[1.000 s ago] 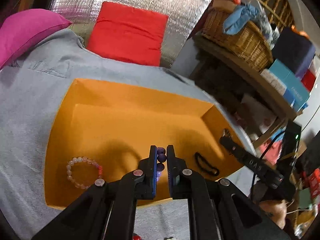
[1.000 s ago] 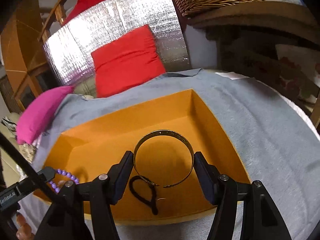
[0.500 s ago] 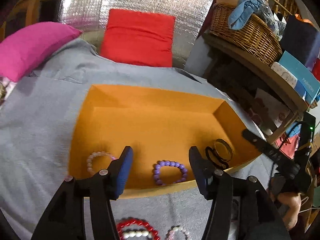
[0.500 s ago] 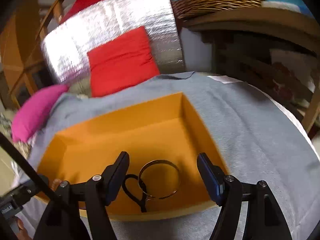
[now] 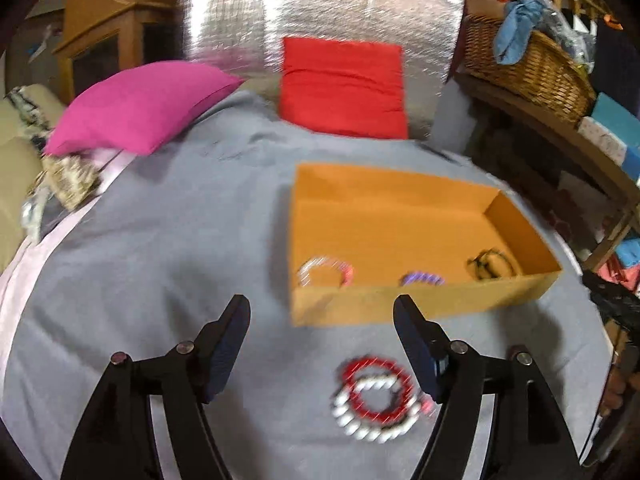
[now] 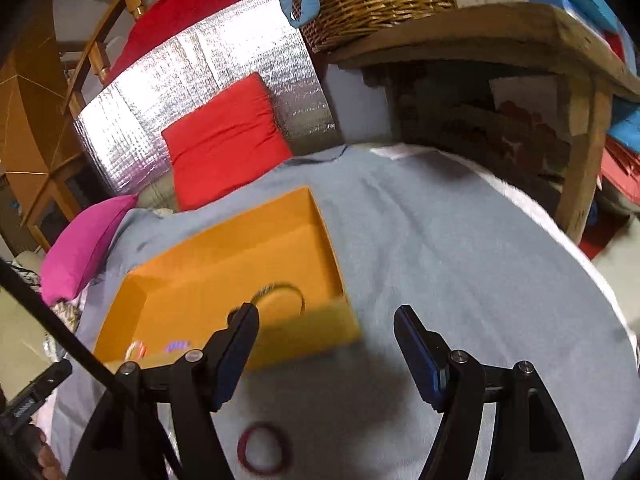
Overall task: Organize jewelry
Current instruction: 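Grasp the dark brown ring with the right tool while the left tool withdraws from the box, then grasp the red-and-white bead bracelet with the left tool while the right tool lifts the brown ring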
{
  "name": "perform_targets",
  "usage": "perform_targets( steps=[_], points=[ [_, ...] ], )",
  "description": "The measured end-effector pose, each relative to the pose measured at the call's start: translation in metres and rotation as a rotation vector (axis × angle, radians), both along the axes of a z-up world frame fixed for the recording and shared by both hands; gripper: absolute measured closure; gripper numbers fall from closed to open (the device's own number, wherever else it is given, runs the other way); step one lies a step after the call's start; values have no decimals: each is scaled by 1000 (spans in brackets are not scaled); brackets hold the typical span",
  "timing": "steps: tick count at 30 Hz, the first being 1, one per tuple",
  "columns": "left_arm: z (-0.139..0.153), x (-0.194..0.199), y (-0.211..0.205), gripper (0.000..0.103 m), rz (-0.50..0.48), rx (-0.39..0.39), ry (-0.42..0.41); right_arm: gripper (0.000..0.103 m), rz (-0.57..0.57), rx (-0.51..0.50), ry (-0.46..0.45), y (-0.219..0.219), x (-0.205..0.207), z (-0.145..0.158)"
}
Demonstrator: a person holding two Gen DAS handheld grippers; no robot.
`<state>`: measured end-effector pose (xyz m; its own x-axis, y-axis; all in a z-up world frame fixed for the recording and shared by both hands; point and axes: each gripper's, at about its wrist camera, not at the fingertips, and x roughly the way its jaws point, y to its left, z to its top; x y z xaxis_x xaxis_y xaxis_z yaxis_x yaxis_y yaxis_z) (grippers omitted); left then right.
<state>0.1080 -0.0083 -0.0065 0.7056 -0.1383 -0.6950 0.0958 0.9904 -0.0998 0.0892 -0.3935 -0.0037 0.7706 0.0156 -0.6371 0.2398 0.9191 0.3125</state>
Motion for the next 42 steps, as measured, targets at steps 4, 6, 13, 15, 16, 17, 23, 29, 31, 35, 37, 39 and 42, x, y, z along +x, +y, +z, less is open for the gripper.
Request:
perform_targets(
  steps=[4, 6, 13, 15, 16, 17, 23, 29, 31, 35, 37, 39, 42],
  points=[
    [-12, -20, 14, 28, 13, 1, 30, 29, 28, 40, 41, 4, -25, -7],
    [-20, -32, 17, 28, 11, 17, 42, 30, 38, 66, 64, 6, -38, -12],
    [-36, -41, 16, 28, -20, 91, 83, 30, 114, 135, 109, 22, -56, -24],
    [-40, -36, 16, 28, -36, 85, 92, 36, 144, 159, 112, 27, -54, -27],
    [-41, -33, 15, 28, -44, 79, 97, 39, 157, 167, 115, 29, -51, -29],
    [-42, -31, 15, 28, -51, 74, 101, 43, 169, 175, 124, 31, -46, -32],
    [-43, -11, 10, 28, -140, -13, 113, 59, 211, 125, 206, 52, -21, -51],
    [-47, 1, 10, 34, -152, -45, 130, 81, 214, -26, 307, 75, -5, -77],
    [-49, 4, 5, 34, -169, -49, 140, 92, 213, -93, 297, 81, -5, -75],
    [-60, 11, -7, 34, -185, -15, 178, 97, 204, -149, 288, 87, -8, -72],
    [-64, 13, -13, 34, -194, -10, 186, 97, 194, -135, 274, 84, -11, -69],
    [-64, 13, -19, 34, -207, -19, 177, 97, 188, -114, 259, 80, -13, -65],
    [-64, 14, -30, 61, -246, -9, 153, 97, 185, -93, 270, 78, -11, -66]
  ],
)
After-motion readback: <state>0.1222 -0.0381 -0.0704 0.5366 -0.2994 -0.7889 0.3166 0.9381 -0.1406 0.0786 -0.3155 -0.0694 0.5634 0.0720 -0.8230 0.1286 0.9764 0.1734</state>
